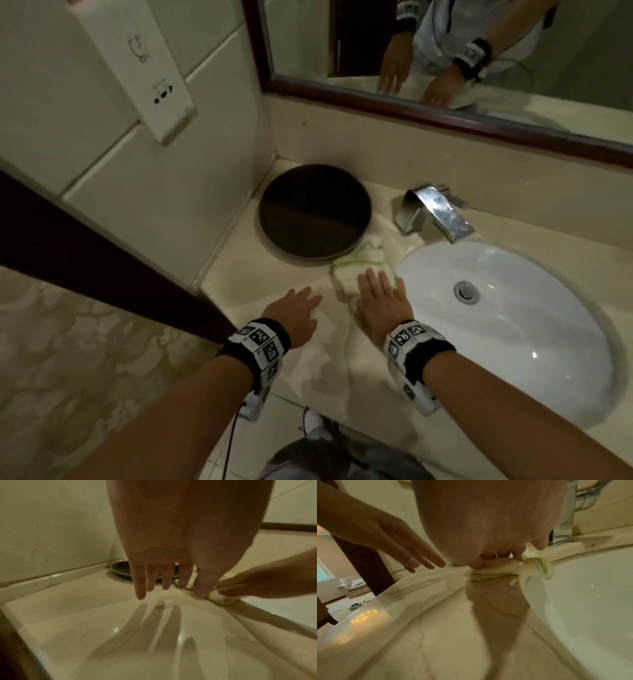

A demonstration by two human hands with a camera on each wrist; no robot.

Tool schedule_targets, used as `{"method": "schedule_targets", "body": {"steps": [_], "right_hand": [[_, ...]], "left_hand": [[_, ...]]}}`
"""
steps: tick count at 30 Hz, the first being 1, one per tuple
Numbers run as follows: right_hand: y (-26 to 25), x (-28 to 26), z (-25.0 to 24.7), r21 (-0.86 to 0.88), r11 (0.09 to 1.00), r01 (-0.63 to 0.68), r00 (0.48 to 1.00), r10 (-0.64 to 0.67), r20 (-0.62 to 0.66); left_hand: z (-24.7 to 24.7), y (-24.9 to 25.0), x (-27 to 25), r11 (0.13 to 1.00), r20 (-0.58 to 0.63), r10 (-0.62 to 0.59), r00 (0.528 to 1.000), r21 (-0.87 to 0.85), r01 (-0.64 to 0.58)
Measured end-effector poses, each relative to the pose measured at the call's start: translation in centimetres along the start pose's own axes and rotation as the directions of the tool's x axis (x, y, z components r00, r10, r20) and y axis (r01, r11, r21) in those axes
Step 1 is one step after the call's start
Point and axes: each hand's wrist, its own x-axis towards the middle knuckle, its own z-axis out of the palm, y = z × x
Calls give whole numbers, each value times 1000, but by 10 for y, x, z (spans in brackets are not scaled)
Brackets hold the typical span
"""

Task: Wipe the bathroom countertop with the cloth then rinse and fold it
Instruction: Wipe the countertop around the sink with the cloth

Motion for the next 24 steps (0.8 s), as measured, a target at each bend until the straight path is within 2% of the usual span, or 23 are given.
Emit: {"method": "schedule_targets", "body": {"steps": [3,5,8,11,15,19,24], "right_hand": [[5,14,-10,22,991,-132,990,131,54],[10,23,-15,40,984,-171,983,168,72],[10,34,-18,61,982,-181,983,178,47],[6,45,-19,152,970,-191,981,184,59],[13,61,-24,163,964,-211,978,208,32],[22,75,-36,212,954,-214,977,210,40],[24,72,-35,182,964,-193,981,186,55]], "left_hand": [[5,-4,8,1000,21,9,1000,19,-9],[7,-8,10,999,15,17,1000,48,-17],[9,-16,16,998,13,19,1000,66,-20],[11,-23,19,998,82,29,996,50,-33],[8,-26,20,995,137,55,989,72,-65],[8,-27,23,991,145,61,988,113,-78],[11,-26,24,986,143,55,988,149,-76]]}}
